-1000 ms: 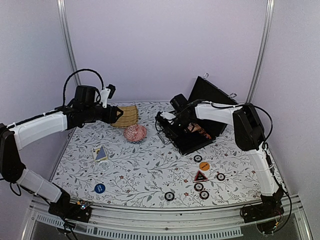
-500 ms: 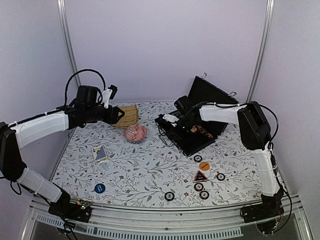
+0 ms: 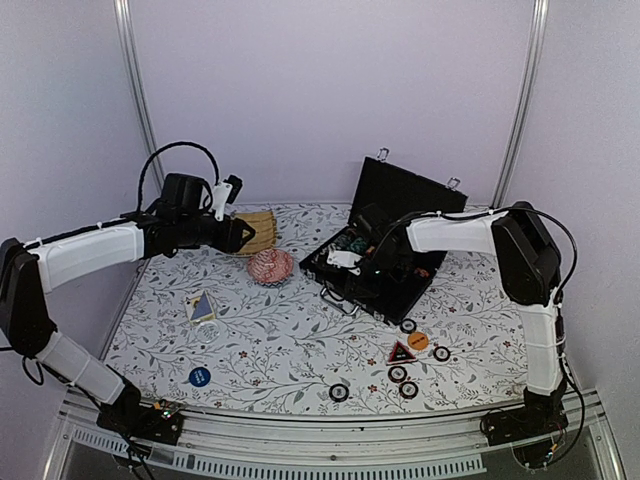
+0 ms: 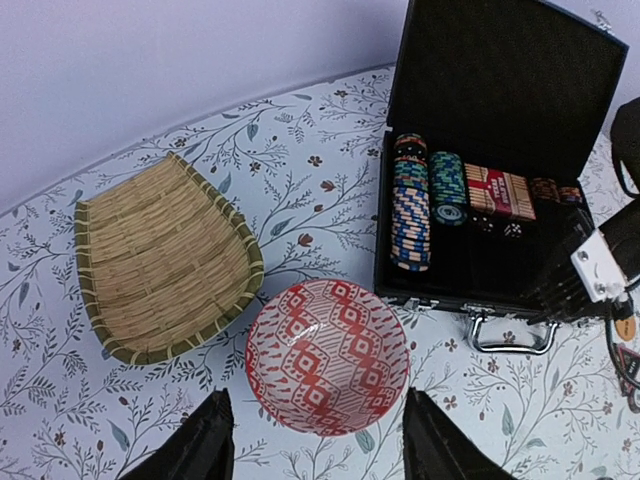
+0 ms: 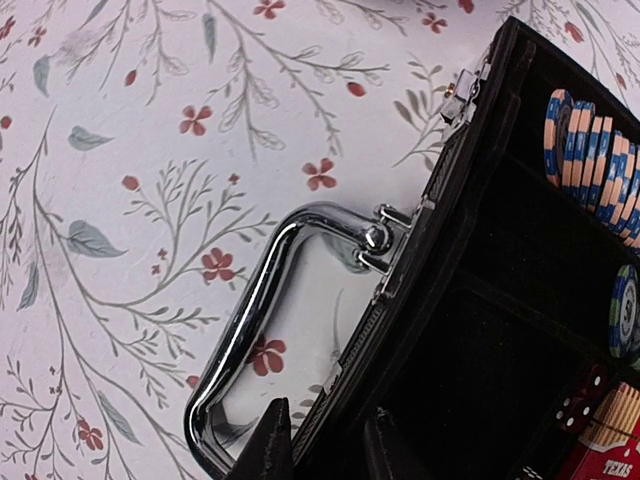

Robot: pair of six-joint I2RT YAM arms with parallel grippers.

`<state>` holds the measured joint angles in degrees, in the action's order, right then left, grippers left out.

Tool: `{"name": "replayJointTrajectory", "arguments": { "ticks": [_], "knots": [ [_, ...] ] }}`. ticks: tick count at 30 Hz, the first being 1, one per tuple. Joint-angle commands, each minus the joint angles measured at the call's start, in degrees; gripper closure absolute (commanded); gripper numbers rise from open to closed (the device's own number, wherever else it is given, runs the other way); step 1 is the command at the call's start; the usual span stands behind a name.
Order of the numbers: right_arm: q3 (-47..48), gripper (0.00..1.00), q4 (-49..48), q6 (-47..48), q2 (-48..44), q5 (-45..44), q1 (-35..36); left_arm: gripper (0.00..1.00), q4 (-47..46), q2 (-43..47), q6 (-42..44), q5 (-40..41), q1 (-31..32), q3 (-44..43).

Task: Pack up texas hold em set

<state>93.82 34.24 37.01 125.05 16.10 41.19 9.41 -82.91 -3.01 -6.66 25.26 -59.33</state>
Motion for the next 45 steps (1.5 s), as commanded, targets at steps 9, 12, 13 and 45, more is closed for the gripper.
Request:
{"name": "replayJointTrajectory", "arguments": {
  "ticks": [9, 12, 13, 45],
  "knots": [
    [-13.9, 0.76, 10.6, 11.8, -7.1, 2.4, 5.1, 0.41, 1.6, -2.0, 0.9, 0.1, 2.3, -2.2],
    [-17.8, 0.76, 10.6, 13.1, -10.1, 0.9, 5.1, 0.41, 1.9, -2.7, 1.5, 0.5, 3.0, -2.4],
    [-19.0, 0.77, 10.5, 13.6, -11.0, 0.3, 5.0, 0.41, 2.2, -3.1, 1.7, 0.4, 3.2, -2.5],
    [-34.1, 0.38, 3.0, -7.0, -35.7, 15.4, -36.5, 0.24, 7.9, -17.9, -21.1, -1.2, 20.8, -6.5]
  ]
}}
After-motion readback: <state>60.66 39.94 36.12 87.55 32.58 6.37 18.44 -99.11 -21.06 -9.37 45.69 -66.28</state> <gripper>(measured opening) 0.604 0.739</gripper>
